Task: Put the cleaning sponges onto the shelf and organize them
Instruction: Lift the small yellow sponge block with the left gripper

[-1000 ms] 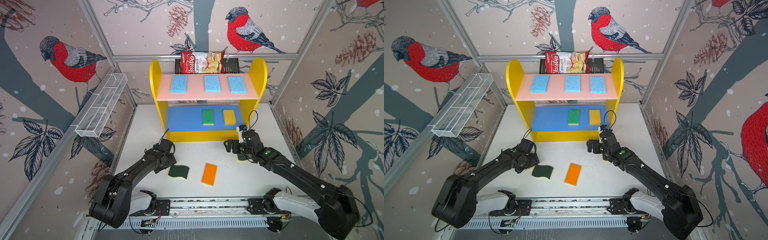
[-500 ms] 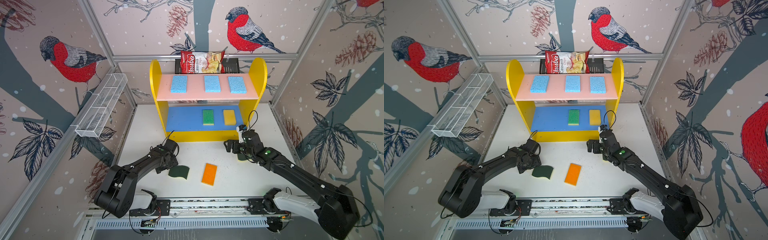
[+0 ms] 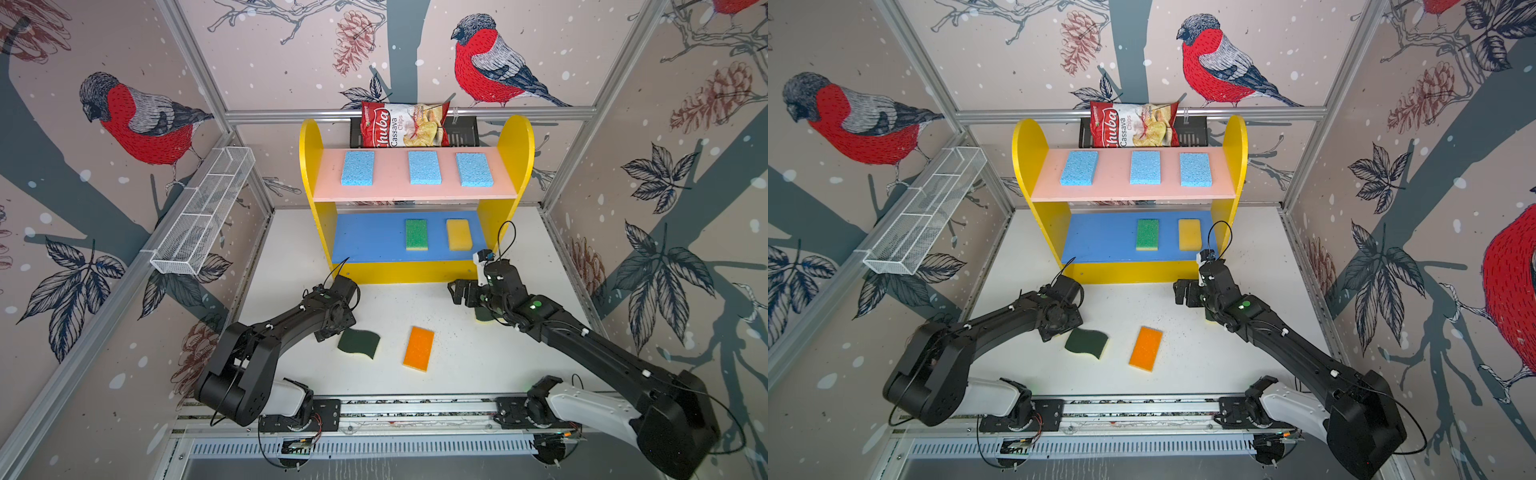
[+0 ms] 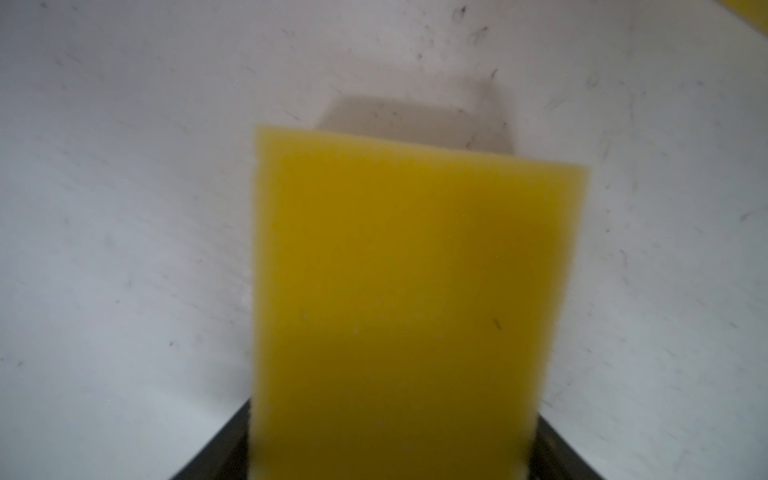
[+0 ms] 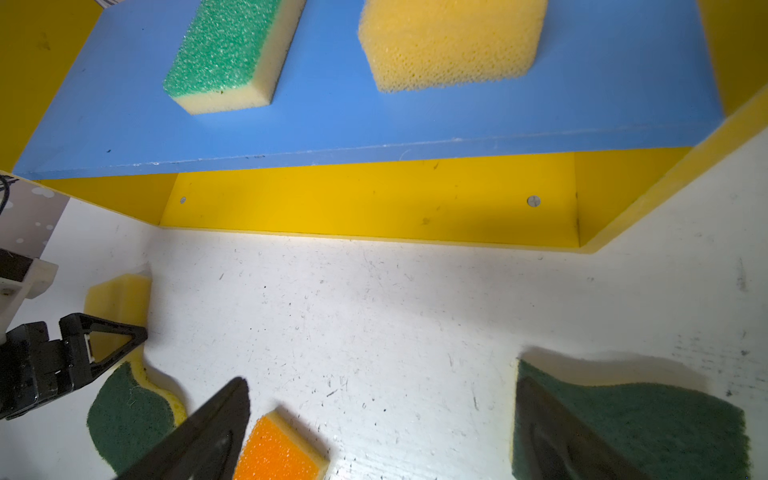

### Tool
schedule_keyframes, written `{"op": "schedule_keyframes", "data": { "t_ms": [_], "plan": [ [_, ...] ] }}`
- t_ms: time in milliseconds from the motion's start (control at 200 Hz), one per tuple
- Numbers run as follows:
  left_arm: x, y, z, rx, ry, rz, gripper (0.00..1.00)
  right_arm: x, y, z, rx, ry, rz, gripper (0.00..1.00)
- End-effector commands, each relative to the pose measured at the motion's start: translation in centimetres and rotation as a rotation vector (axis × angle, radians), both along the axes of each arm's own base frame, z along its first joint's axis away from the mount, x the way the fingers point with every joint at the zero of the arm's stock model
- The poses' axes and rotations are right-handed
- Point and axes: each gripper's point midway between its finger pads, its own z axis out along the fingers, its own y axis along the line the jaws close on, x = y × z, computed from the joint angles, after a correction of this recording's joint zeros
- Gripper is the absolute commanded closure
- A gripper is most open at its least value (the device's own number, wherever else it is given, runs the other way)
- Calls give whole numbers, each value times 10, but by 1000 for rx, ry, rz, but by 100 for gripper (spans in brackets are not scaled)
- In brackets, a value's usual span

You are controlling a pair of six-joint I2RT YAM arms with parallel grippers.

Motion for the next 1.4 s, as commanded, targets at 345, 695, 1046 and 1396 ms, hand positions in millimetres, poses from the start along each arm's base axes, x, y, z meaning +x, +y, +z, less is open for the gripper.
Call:
{"op": "schedule_keyframes", "data": {
  "t_ms": [345,695,1046,1396],
  "plan": [
    [-24,12,-11,59,95,-83,33,1,2,2,1,-9,6,0],
    [-19,5,8,9,25,-84,36,1,3,1,1,-3,8,0],
    [-6,-8,55,-64,-83,-137,37,0,3,5,5,-3,8,0],
    [5,-37,111,-86,-201,-292,37,-1,3,10,7,-10,9,0]
  ]
}}
